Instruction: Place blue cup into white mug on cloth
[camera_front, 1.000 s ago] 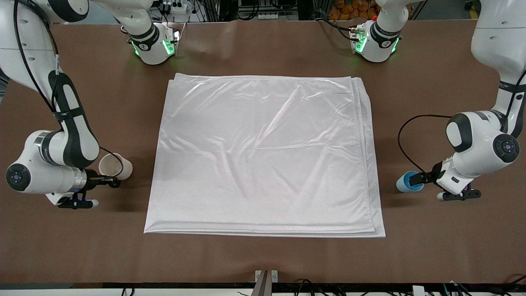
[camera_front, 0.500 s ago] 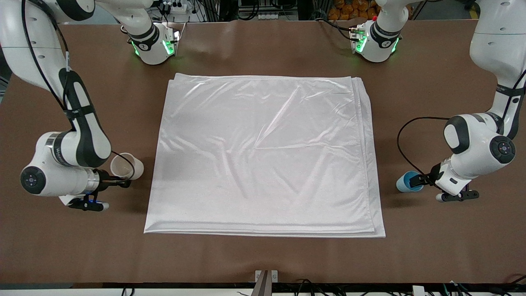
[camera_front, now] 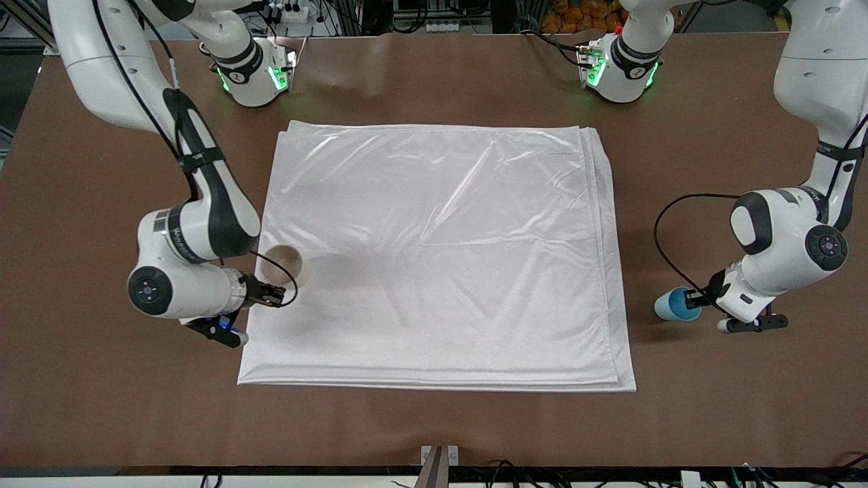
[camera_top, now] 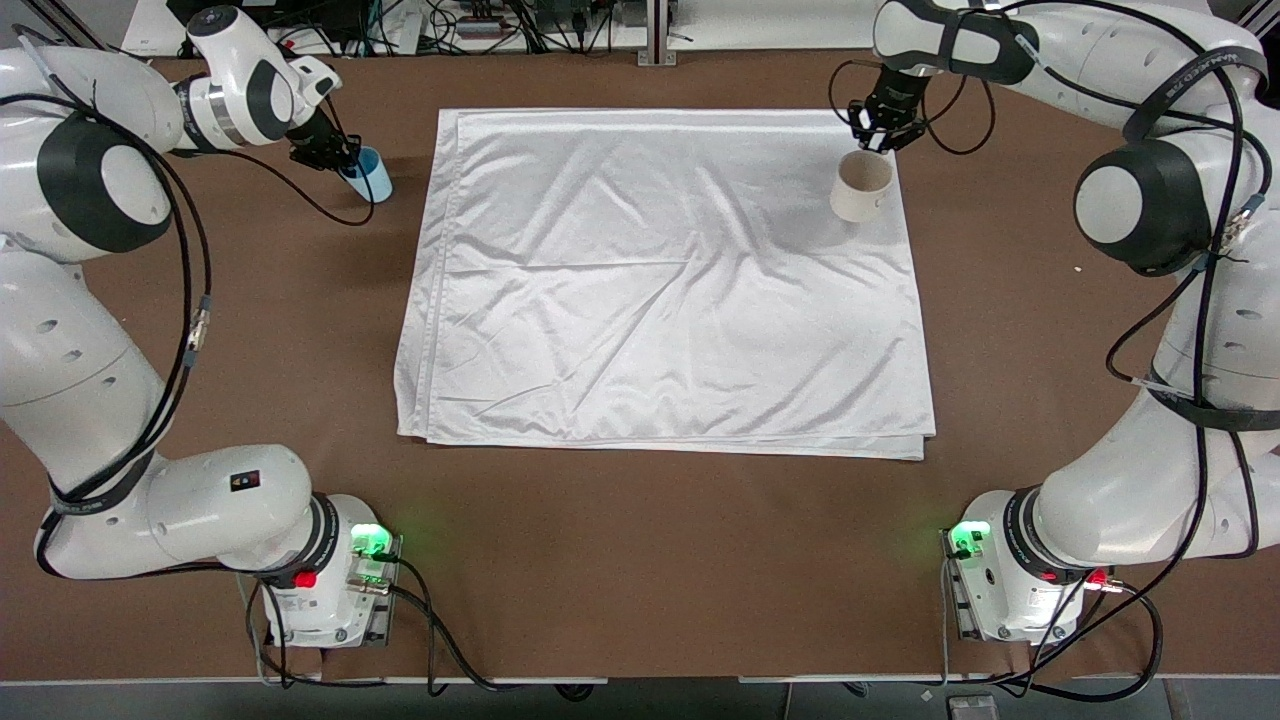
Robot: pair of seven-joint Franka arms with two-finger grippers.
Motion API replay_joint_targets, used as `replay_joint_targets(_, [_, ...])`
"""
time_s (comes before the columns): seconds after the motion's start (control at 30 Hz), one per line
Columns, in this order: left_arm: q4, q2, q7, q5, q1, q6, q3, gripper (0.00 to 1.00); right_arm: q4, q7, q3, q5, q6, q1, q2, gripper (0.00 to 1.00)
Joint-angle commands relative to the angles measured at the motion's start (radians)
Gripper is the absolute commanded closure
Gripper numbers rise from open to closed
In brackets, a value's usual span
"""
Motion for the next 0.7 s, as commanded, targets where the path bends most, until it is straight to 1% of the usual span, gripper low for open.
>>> replay_joint_targets(0.0, [-0.004, -0.001, 0.003, 0.024, 0.010, 0.016, -0.009, 1.00, 0.037, 0.184, -0.008, 0.048, -0.017, 0.079, -0.006, 1.00])
replay_joint_targets(0.13, [-0.004, -0.007, 0.037, 0.024, 0.007, 0.016, -0.009, 1.00, 0.040, 0.302, -0.009, 0.060, 0.006, 0.130, -0.001, 1.00])
replay_joint_targets(0.3, [0.001, -0.018, 0.040, 0.024, -0.002, 0.011, -0.014, 1.00, 0.040, 0.416, -0.009, 0.126, 0.081, 0.173, 0.002, 1.00])
replay_joint_targets(0.37, [0.001, -0.025, 0.042, 0.025, -0.002, 0.008, -0.016, 1.00, 0.040, 0.465, -0.009, 0.140, 0.107, 0.203, 0.007, 1.00])
replay_joint_targets(0.57, [0.002, -0.058, 0.043, 0.025, -0.019, 0.000, -0.019, 1.00, 0.040, 0.623, -0.012, 0.138, 0.233, 0.291, 0.029, 1.00])
replay_joint_targets(0.67, [0.012, -0.067, 0.043, 0.027, -0.031, -0.032, -0.019, 1.00, 0.040, 0.671, -0.012, 0.138, 0.273, 0.320, 0.046, 1.00])
